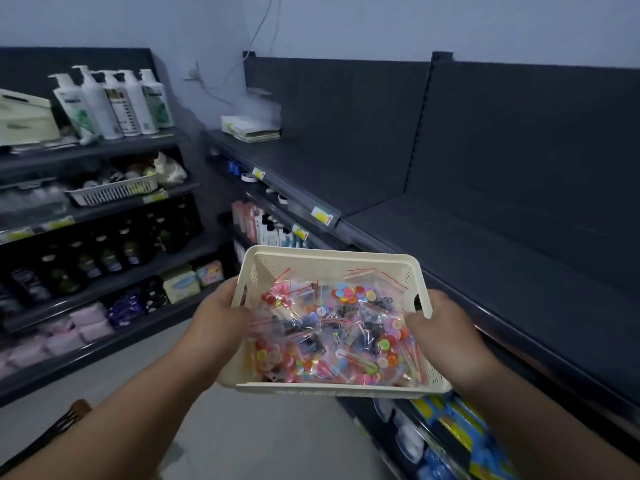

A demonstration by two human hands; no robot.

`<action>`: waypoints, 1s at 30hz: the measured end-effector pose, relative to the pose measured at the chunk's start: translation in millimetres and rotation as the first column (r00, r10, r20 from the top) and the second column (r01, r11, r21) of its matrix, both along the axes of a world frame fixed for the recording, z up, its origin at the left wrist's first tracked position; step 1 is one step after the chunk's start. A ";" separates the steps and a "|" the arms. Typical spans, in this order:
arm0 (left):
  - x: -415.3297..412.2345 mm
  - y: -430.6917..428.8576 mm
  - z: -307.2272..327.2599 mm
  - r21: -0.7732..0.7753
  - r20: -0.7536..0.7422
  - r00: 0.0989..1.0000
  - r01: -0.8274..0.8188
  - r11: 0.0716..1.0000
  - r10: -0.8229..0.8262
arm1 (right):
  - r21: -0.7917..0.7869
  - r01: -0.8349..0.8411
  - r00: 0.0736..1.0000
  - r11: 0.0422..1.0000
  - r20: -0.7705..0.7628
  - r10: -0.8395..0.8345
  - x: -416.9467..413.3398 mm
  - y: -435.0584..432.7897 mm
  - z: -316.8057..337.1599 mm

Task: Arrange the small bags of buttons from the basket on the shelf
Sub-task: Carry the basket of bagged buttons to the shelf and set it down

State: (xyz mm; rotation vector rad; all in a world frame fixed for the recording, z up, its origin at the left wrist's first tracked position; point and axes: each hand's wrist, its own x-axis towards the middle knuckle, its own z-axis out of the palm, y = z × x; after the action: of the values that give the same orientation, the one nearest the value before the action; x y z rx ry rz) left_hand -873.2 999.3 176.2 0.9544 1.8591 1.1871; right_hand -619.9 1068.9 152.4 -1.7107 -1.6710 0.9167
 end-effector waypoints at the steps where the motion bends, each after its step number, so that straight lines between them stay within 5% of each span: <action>1: -9.6 14.7 -0.8 0.007 0.004 1.000 0.003 1.000 -0.003 | -0.001 0.009 1.000 1.000 0.008 -0.009 -8.8 13.8 0.8; 17: -180.2 258.6 15.0 -0.014 0.008 0.971 0.237 0.971 -0.237 | 0.030 0.161 0.987 0.987 -0.011 -0.161 -159.7 209.7 31.5; 30: -205.8 429.0 58.3 0.118 -0.008 0.989 0.144 0.982 -0.144 | 0.117 0.106 0.993 0.987 -0.071 -0.098 -201.9 410.5 44.1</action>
State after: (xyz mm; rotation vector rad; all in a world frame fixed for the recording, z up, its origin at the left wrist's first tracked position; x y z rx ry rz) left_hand -1079.0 1428.2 234.5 1.1343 1.7030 1.2190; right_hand -821.8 1479.4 196.4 -1.6513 -1.5492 0.7991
